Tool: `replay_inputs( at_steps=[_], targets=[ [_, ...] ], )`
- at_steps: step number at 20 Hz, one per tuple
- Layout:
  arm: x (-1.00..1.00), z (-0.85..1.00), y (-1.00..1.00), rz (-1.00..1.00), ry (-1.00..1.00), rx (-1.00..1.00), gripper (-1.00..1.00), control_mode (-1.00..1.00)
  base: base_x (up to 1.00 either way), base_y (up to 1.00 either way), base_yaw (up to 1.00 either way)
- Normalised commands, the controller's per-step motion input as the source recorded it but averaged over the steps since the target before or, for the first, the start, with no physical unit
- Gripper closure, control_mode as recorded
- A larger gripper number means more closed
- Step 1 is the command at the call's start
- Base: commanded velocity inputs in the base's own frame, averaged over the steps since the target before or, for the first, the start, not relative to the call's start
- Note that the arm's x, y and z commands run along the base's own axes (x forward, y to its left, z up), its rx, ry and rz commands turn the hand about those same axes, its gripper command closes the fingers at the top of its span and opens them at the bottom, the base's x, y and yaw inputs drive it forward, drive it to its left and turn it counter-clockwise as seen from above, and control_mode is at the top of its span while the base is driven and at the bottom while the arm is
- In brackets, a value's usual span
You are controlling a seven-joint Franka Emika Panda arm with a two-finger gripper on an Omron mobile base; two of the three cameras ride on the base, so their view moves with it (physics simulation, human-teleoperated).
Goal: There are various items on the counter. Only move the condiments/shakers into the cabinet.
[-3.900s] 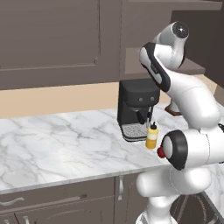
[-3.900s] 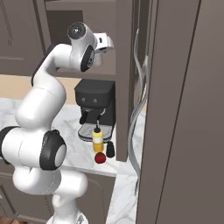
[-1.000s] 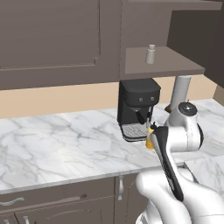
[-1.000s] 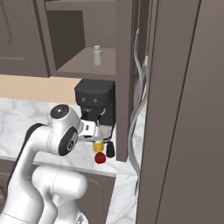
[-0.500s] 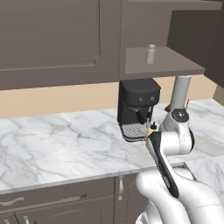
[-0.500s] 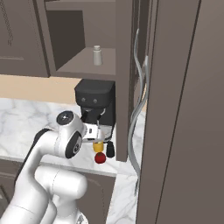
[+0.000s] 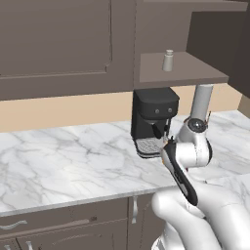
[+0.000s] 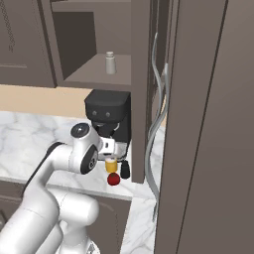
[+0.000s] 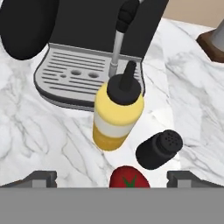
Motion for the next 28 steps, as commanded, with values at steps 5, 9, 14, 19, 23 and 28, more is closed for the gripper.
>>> replay_inputs(
  at_steps=[5,9,14,19,23,28],
  targets=[
    [0.23,-0.27,0.00,0.00,0.00,0.02,-1.00,-1.00,0.00,0.00,0.00],
    [0.24,-0.24,0.00,0.00,0.00,0.01,-1.00,-1.00,0.00,0.00,0.00],
    [0.18,-0.27,0.00,0.00,0.00,0.00,-1.00,-1.00,0.00,0.00,0.00],
    [0.20,-0.23,0.00,0.00,0.00,0.00,-1.00,-1.00,0.00,0.00,0.00],
    [0.25,-0.18,0.00,0.00,-0.02,0.00,-1.00,-1.00,0.00,0.00,0.00],
    [0.21,-0.17,0.00,0.00,-0.02,0.00,-1.00,-1.00,0.00,0.00,0.00]
  ],
)
